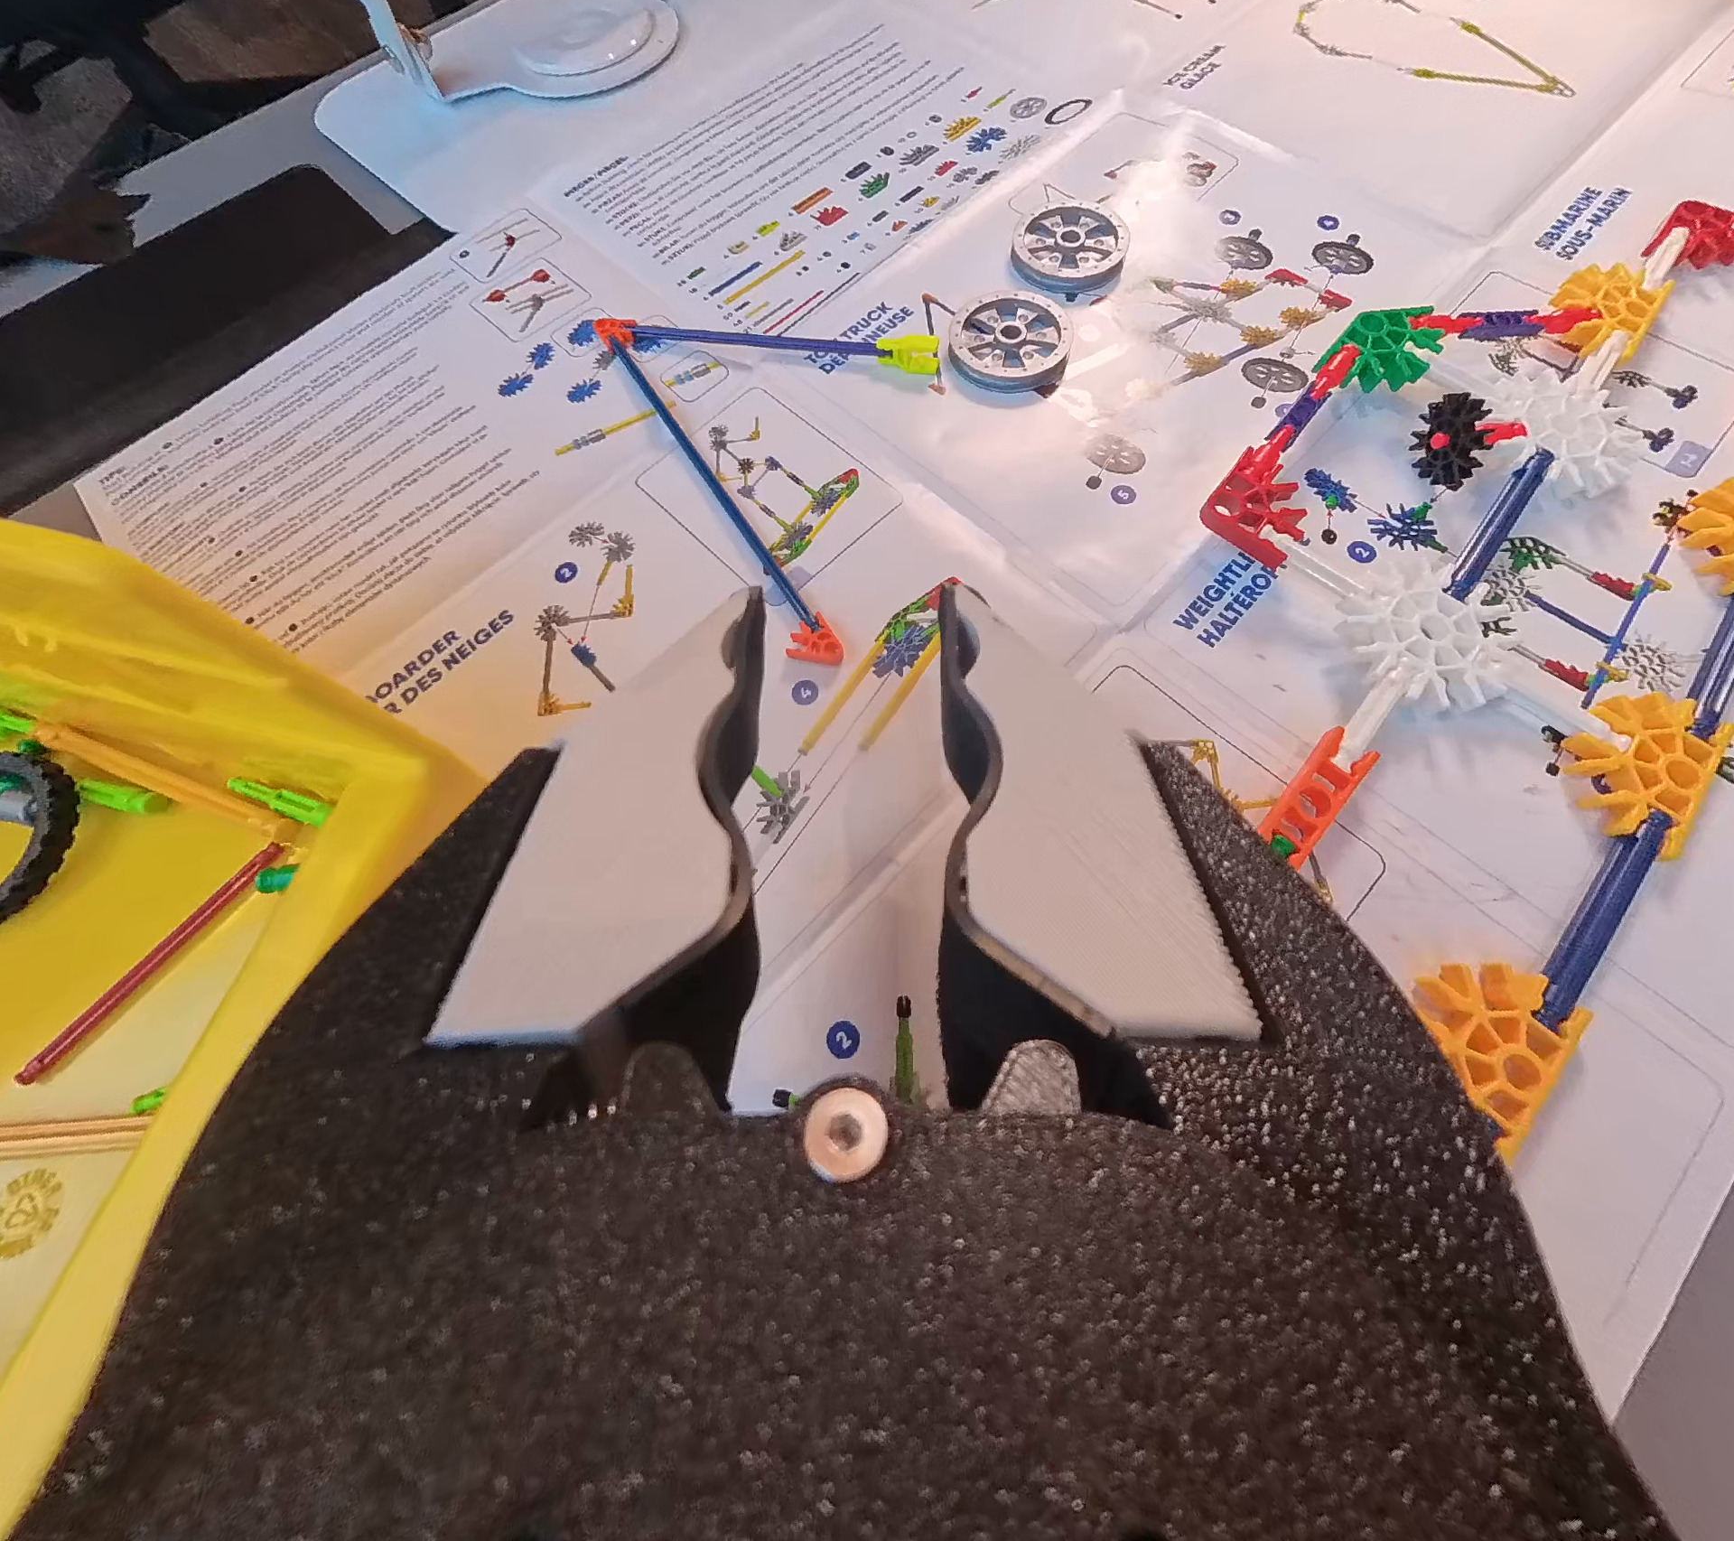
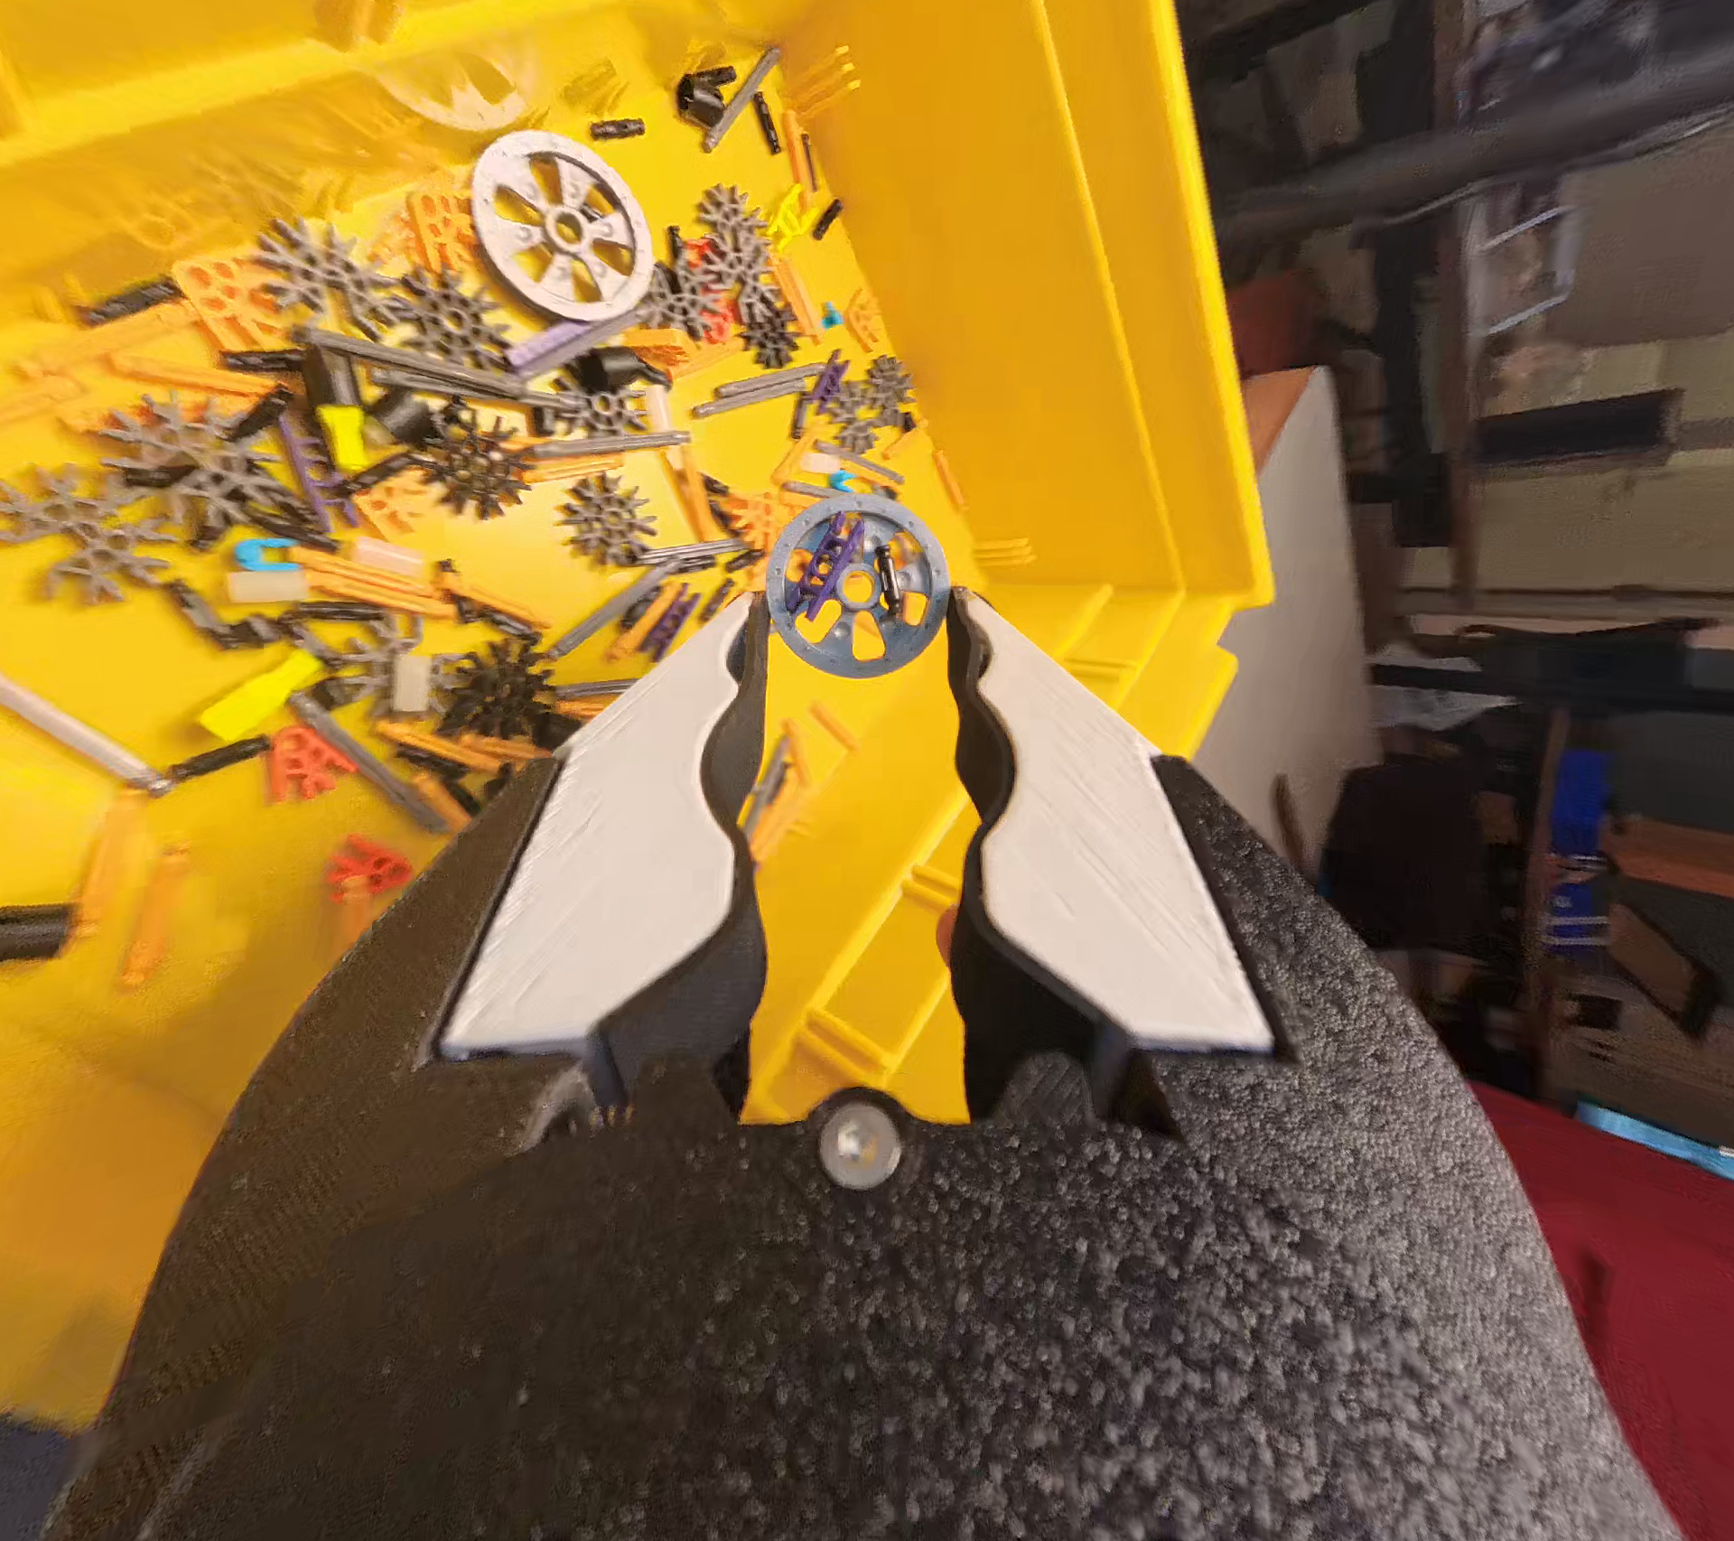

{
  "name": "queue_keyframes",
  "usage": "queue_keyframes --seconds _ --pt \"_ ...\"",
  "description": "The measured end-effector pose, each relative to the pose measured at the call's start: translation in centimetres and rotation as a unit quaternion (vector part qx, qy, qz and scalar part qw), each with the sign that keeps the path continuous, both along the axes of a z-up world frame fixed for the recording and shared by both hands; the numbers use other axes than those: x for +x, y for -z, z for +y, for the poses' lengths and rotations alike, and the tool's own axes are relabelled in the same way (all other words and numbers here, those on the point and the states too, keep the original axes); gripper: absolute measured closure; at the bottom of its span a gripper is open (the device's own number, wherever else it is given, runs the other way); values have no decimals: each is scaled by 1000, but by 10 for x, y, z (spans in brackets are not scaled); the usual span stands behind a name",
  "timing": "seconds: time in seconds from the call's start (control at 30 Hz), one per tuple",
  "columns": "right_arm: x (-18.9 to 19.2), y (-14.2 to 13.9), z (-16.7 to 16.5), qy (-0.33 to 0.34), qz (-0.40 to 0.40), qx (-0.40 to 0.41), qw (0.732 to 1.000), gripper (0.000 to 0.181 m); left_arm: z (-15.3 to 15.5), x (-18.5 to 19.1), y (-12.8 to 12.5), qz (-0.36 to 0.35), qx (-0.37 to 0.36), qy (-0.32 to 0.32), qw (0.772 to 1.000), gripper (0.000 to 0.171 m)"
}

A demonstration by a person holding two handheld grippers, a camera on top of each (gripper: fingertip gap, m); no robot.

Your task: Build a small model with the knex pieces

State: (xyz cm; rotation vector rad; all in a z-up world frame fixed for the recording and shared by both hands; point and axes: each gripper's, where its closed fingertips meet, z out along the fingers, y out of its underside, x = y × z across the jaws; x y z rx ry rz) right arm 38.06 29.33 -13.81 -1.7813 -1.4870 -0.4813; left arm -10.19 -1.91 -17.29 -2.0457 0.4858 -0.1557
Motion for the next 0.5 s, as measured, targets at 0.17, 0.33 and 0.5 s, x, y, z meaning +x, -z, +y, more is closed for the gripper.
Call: queue_keyframes --seconds 0.17,0.33,0.5 --pt "10 1 -14 25 -5 -88 996 144 -3 4 -4 -22 3 19 1000 137" --pt "52 10 -35 17 -245 -137 960 144 -5 7 -6 -55 -4 39 998 137" --pt "61 16 -69 34 -273 -264 925 144 -6 8 -9 -92 -10 54 994 137"
